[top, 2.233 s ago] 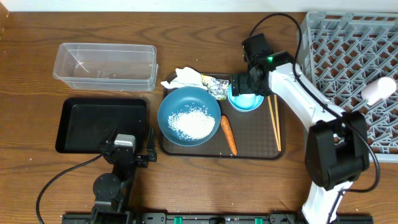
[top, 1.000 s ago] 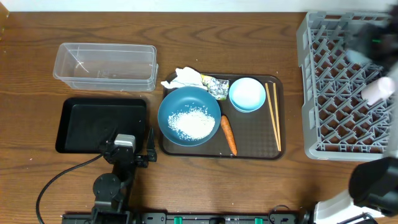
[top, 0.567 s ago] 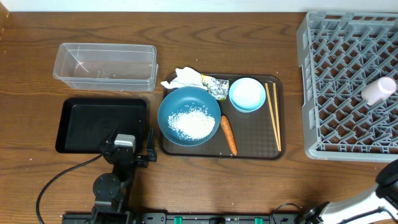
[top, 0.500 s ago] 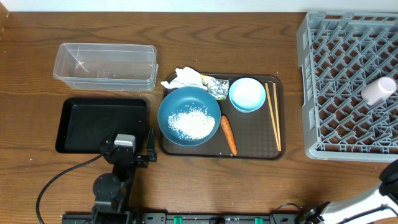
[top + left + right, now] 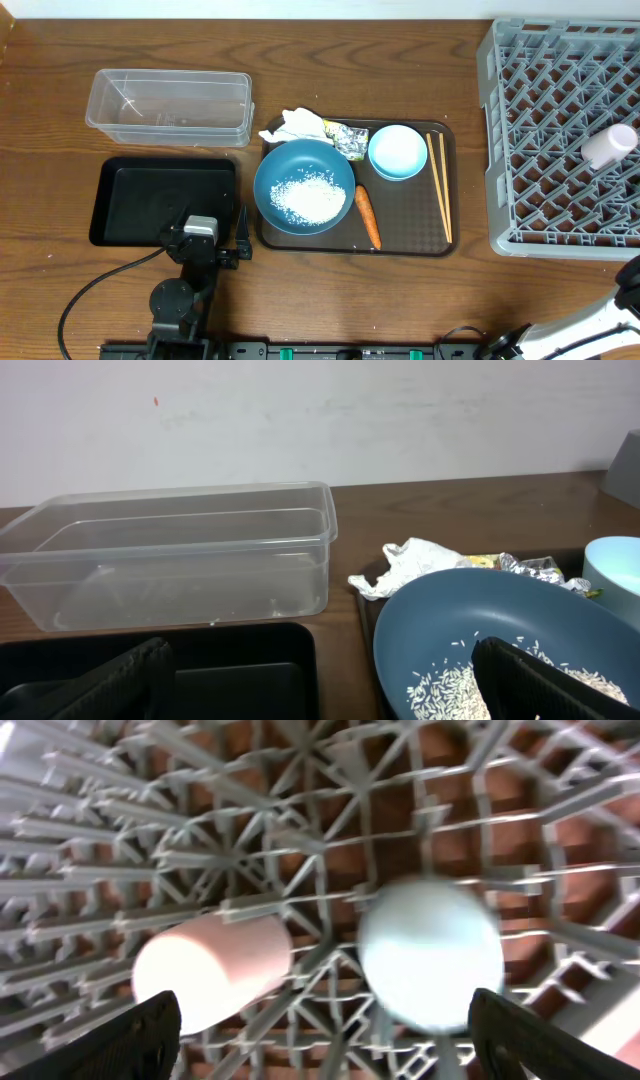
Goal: Sort waste into correct bins and load items into the dishwasher rack
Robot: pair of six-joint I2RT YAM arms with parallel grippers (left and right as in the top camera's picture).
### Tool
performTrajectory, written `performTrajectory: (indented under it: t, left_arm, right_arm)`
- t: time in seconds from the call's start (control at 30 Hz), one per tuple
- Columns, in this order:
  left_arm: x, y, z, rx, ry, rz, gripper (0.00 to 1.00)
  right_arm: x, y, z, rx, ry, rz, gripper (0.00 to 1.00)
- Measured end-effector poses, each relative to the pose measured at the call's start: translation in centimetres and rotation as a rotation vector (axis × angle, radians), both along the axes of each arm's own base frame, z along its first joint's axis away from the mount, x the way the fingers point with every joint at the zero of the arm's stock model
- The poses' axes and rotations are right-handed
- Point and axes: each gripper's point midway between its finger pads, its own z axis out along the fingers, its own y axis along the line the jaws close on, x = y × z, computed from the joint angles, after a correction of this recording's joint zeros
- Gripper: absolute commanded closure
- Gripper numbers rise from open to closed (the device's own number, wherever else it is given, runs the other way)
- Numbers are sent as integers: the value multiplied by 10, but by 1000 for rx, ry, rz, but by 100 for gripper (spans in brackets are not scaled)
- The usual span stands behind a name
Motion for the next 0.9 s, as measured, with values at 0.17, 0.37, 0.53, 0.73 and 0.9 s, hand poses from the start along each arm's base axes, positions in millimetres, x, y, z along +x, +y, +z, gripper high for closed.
performTrajectory:
  t: [0.17, 0.37, 0.53, 0.73, 0.9]
  left_arm:
    - [0, 0, 0, 0, 0, 0, 2]
    - [0, 0, 0, 0, 0, 0, 2]
    - [0, 0, 0, 0, 0, 0, 2]
    - [0, 0, 0, 0, 0, 0, 2]
    - [0, 0, 0, 0, 0, 0, 2]
  right_arm:
    - [20, 37, 9, 56, -34, 88, 12]
    - [45, 129, 40, 191, -109, 283, 16]
    - [64, 233, 43, 261, -62, 534, 15]
    - [69, 347, 6, 143, 97, 793, 13]
    - [58, 402, -29, 30, 194, 884, 12]
